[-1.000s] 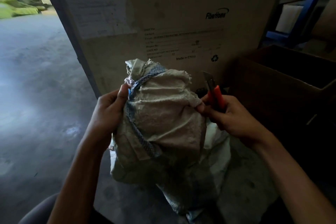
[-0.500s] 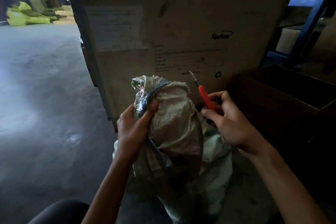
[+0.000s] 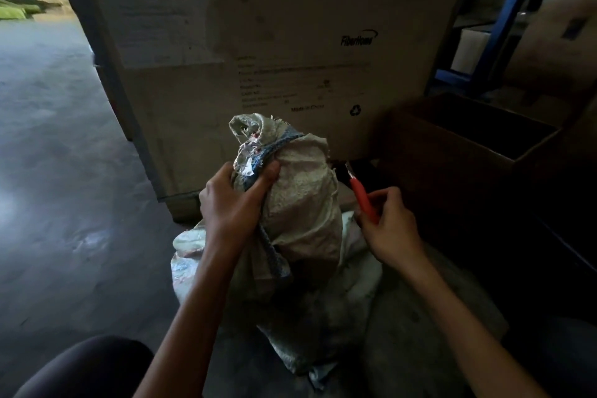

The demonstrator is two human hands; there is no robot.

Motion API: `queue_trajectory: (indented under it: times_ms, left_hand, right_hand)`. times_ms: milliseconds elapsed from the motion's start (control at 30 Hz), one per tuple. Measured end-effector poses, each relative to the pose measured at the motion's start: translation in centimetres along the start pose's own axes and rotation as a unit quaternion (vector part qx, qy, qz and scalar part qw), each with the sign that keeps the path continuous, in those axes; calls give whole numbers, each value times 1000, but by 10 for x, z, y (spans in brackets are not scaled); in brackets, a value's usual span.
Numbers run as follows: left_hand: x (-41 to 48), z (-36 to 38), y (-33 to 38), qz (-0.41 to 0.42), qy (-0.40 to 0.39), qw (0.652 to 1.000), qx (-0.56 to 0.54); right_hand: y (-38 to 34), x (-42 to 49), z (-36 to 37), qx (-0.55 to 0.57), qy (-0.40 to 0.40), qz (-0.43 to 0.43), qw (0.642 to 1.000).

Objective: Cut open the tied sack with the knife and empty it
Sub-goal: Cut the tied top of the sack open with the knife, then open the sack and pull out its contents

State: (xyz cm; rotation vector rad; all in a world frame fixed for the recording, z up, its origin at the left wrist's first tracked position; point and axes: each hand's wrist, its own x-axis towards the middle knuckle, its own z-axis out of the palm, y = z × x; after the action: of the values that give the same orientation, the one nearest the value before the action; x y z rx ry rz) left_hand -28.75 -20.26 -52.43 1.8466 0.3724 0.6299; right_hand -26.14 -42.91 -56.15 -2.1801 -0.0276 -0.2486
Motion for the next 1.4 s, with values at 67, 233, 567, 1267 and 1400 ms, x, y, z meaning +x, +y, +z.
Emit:
queue_trajectory:
  times_ms: [67, 233, 567, 1267, 1400]
  left_hand:
    - [-2, 9, -2, 4, -1, 1000, 21]
    - [-6, 36, -17, -3, -22, 998, 61]
    - [-11, 72, -33, 39, -63, 990, 118]
    - [3, 42, -26, 84, -86, 988, 93]
    - [-4, 12, -15, 154, -100, 978, 100]
  right_hand:
    - [10, -2, -2, -18, 29, 14, 999]
    - [68, -10, 14, -116, 8, 170, 978]
    - [207, -85, 61, -271, -91, 307, 908]
    - [-16, 63, 19, 149, -117, 229, 955]
    - [-41, 75, -4, 83, -310, 246, 915]
